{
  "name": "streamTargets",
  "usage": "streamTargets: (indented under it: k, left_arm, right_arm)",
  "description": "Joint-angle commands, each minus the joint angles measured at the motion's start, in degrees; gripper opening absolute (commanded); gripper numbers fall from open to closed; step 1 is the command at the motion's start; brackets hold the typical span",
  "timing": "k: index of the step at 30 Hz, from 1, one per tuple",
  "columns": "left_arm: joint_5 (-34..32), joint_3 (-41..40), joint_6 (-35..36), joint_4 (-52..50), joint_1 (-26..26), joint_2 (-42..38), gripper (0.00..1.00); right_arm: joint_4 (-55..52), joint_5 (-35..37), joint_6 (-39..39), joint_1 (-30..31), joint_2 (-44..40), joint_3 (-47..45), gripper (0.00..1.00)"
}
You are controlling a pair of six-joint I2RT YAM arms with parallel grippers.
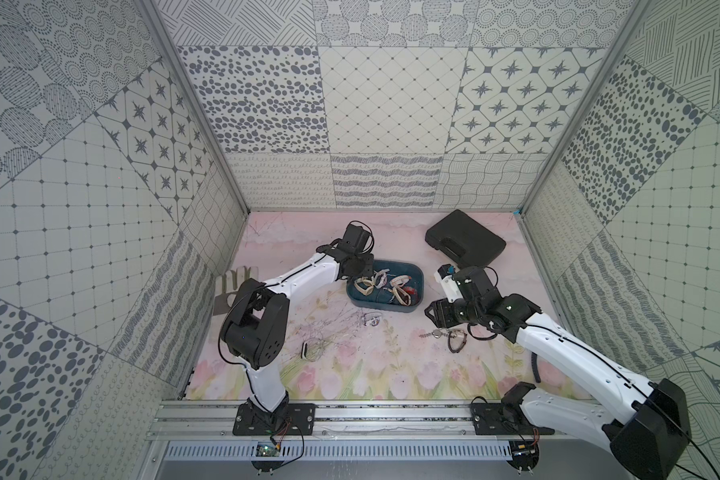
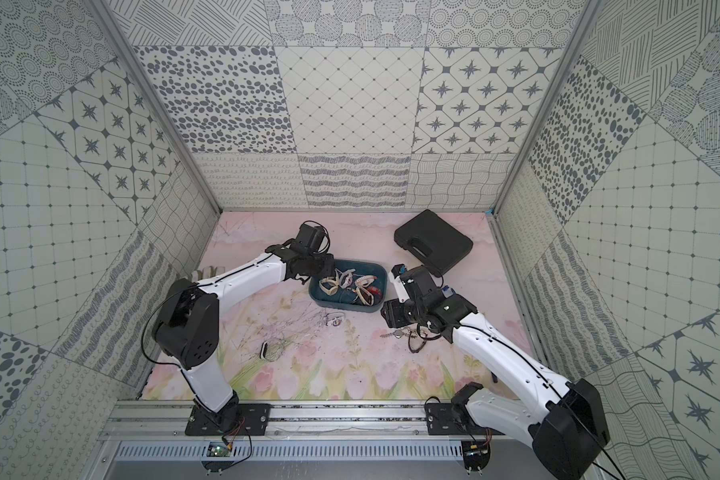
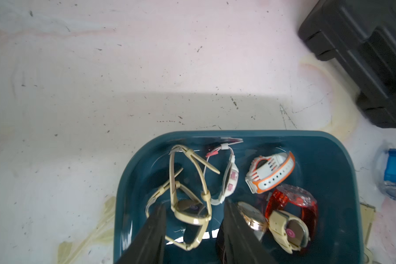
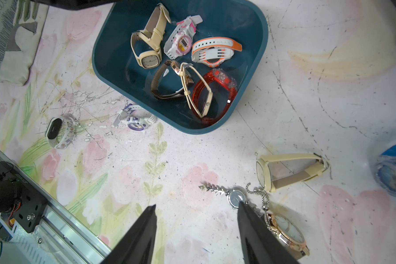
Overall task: Put the watch into the storage box
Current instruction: Place the watch in the storage box, then pick up the watch at the center of the board.
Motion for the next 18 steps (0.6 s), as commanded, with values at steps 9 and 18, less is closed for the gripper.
streamTargets:
  k: [9,18]
  left_arm:
    - [-6.6,-24.62,-9.96,-12.8,-4.11,-30.26,0.61]
    - [-7.26,-41.98,-22.45,-11.88,-8.97,-36.53,0.6]
  right_arm:
    - [2.19,-1.37,0.61,-0.11,-2.21,-1.78,0.62]
    - [4.2,-4.51,1.53,0.15,-1.66,-2.91,0.62]
